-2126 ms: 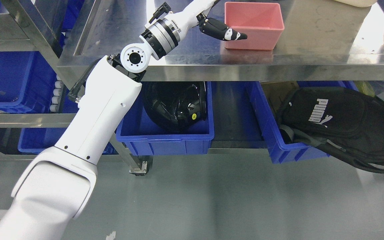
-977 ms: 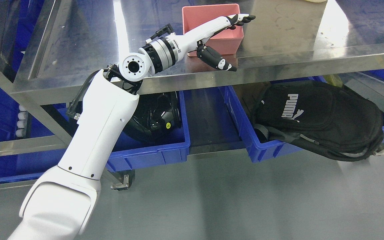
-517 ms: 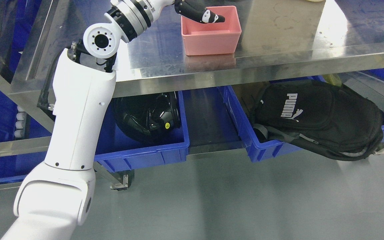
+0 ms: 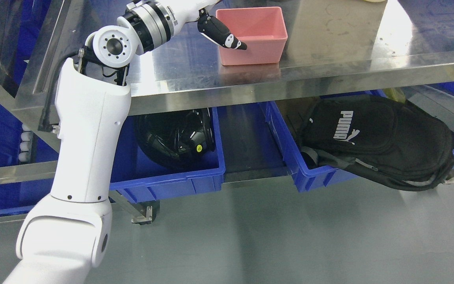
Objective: Place storage box into left shelf container
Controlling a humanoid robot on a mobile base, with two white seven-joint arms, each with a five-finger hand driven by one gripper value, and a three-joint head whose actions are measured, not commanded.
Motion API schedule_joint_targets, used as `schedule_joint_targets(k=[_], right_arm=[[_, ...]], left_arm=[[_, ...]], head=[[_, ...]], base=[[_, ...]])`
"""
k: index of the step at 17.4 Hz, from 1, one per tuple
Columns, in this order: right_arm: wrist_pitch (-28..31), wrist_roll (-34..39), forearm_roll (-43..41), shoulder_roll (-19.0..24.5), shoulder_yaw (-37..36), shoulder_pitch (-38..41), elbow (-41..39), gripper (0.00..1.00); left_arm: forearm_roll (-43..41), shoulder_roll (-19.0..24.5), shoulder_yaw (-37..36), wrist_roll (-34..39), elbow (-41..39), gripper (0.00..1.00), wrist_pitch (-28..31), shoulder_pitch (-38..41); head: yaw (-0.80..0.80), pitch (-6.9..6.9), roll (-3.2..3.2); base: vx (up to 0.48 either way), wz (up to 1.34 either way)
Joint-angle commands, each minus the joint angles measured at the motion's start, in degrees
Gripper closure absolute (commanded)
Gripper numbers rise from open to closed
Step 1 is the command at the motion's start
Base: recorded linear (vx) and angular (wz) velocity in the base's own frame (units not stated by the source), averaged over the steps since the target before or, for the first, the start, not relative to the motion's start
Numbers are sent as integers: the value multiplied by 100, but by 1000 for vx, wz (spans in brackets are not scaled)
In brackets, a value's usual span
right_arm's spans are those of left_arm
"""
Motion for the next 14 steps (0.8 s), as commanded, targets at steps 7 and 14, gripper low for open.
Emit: schedule_joint_targets(k=[7,14], right_arm=[[-27,0,9,-100,-26,53,-100,0],[-27,0,9,-100,-26,53,-100,0]], left_arm=[[-218,100,-690,687,1227,11,-683,47],[-305,100,-900,985,1790,14,-648,12]], head=[[0,0,0],[0,0,0]], base=[[-1,5],[0,0]])
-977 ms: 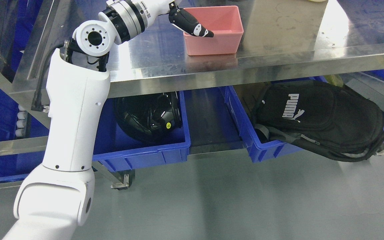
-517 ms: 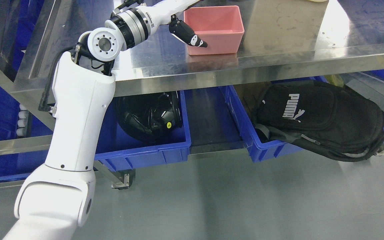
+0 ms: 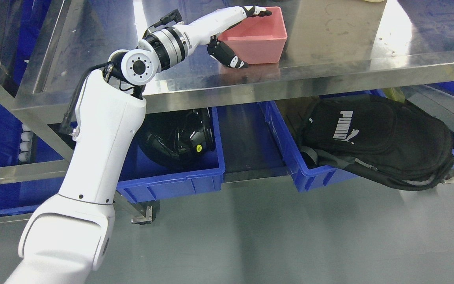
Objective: Place storage box into left shelf container
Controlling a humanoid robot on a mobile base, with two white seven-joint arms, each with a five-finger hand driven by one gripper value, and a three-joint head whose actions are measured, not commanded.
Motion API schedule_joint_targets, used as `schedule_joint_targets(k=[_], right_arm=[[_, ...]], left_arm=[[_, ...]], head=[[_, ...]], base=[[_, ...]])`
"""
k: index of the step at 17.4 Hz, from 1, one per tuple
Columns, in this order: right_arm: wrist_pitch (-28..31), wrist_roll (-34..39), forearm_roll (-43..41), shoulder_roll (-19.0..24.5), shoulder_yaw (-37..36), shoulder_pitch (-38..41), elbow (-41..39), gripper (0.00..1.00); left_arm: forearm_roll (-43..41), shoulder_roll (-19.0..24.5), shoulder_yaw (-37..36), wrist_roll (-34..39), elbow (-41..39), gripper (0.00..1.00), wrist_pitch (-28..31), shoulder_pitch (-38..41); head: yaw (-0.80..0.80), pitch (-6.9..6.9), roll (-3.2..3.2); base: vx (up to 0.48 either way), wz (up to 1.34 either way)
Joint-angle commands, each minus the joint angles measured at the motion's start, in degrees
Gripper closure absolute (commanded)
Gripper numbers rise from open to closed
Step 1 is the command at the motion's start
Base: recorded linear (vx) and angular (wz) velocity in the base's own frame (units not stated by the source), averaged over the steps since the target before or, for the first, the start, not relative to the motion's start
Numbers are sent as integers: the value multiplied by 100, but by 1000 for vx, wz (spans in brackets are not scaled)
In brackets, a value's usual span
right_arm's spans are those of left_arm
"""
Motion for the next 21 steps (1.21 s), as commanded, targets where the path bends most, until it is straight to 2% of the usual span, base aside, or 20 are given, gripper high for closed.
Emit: schedule_joint_targets(k=[1,8,11,13,16,18,19,21], right_arm=[[-2,0,9,-100,-26,53,-100,0],[-2,0,9,-100,-26,53,-100,0],[-2,0,9,-100,-26,53,-100,0],[-2,0,9,-100,-26,53,-100,0],[-2,0,9,-100,-26,53,-100,0],[-2,0,9,-100,-26,53,-100,0],[-2,0,9,-100,-26,53,-100,0],[-2,0,9,-100,-26,53,-100,0]], left_arm=[[-62,100,-359,223,824,17,-13,-22],[-10,100,-219,75,912,69,-258,-40],[17,100,-227,-40,1079,76,-338,-40],[174,100,-166,-172,1079,97,-451,-40],[367,100,342,-216,1097,100,-689,-40],[1329,100,711,-181,1036,100,-751,-40],[2162,100,974,-181,966,100,-725,-40],[3044,100,1309,-225,878,100,-707,-31]], head=[[0,0,0],[0,0,0],[0,0,0],[0,0,0],[0,0,0],[0,0,0],[0,0,0],[0,0,0]], base=[[0,0],[0,2],[-3,30],[-8,158],[-4,67],[-7,-35],[0,0],[0,0]])
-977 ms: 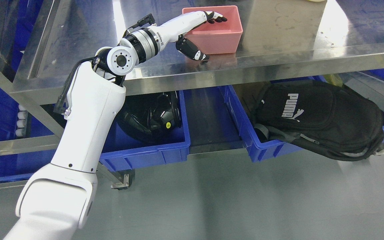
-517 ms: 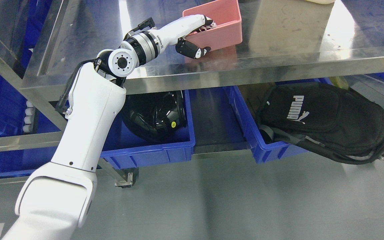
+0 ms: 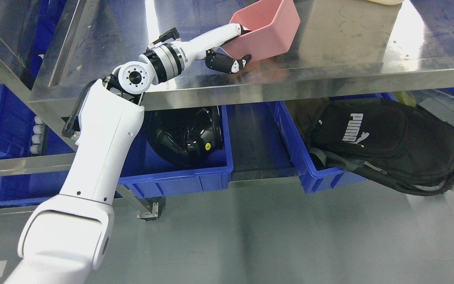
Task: Place storage box into left shelf container
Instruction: 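Grip the pink box rim with the left hand and tilt it off the shelf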
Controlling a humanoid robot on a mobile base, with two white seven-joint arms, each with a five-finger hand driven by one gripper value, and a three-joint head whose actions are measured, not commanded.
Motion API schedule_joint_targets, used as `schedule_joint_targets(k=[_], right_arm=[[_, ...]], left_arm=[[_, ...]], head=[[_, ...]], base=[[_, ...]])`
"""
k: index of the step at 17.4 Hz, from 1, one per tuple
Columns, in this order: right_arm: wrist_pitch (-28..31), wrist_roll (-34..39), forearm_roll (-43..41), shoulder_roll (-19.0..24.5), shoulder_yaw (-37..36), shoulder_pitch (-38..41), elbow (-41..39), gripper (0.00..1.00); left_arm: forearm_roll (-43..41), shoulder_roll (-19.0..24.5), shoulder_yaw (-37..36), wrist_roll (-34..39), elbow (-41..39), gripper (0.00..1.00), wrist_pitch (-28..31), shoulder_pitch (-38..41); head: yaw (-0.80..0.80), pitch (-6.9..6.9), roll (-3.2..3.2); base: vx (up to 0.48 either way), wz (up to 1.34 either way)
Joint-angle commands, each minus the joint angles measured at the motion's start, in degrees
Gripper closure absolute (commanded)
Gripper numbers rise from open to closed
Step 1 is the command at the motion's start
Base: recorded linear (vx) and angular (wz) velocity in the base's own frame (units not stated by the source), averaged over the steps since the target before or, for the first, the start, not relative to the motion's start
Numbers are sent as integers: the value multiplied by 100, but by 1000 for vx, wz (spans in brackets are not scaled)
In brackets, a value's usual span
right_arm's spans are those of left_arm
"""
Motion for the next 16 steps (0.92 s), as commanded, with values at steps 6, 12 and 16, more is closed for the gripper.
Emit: schedule_joint_targets(k=[6,12,16], right_arm=[[21,-34,9,-100,-27,52,-100,0],[21,-34,9,-100,-27,52,-100,0],[21,-34,9,-100,-27,52,-100,0]], left_arm=[[3927,101,1178,116,-1247,100,-43,454],[4466,101,828,151,-3789,100,-297,2395],[4475,101,275,90,-4107,100,-1218,3599]], head=[[0,0,0],[0,0,0],[0,0,0]], base=[[-2,-3],[0,-6],[0,7]])
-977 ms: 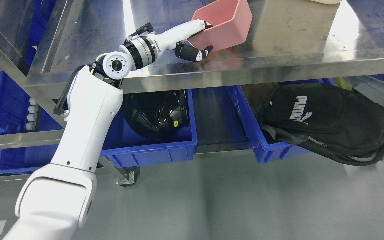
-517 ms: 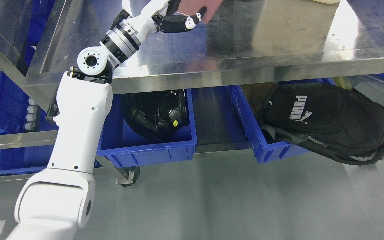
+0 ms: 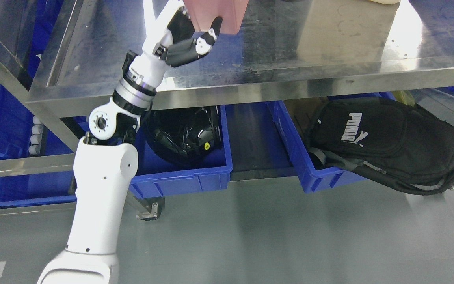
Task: Place storage box into left shelf container
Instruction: 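Grip the pink box rim with the left hand and tilt it off the shelf, then lift the pink box with the left hand while the robot turns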
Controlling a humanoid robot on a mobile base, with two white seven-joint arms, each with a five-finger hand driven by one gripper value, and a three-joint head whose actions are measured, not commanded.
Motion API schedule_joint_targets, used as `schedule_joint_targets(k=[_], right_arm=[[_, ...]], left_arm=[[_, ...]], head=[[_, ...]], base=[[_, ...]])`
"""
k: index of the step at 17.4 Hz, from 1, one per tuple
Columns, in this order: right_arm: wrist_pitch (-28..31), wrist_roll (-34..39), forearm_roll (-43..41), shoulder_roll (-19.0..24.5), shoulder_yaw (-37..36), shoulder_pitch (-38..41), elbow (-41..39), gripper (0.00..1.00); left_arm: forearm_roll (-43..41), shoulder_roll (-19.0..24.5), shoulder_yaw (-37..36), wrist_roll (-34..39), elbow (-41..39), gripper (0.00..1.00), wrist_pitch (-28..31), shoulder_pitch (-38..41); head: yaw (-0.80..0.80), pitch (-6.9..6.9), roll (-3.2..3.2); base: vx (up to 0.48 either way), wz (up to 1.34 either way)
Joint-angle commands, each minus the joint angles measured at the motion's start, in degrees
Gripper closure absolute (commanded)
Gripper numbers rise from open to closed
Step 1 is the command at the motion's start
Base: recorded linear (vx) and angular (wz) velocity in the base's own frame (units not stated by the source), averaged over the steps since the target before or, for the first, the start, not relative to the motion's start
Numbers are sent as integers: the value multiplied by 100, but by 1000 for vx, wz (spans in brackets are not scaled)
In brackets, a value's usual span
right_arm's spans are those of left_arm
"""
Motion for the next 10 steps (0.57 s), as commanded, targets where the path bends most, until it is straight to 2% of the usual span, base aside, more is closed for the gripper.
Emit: schedule_joint_targets(k=[1,5,10], right_arm=[[2,0,9,-100,-27,53,-100,0],[2,0,9,-100,-27,53,-100,0],[2,0,9,-100,-27,53,-100,0]], left_arm=[[314,100,-594,-59,-1888,100,-757,1735],[314,100,-815,-68,-1897,100,-1084,2238],[322,100,-1051,-86,-1897,100,-1294,2343]], head=[[0,0,0],[0,0,0],[0,0,0]], base=[[-1,45],[7,159],[45,655]])
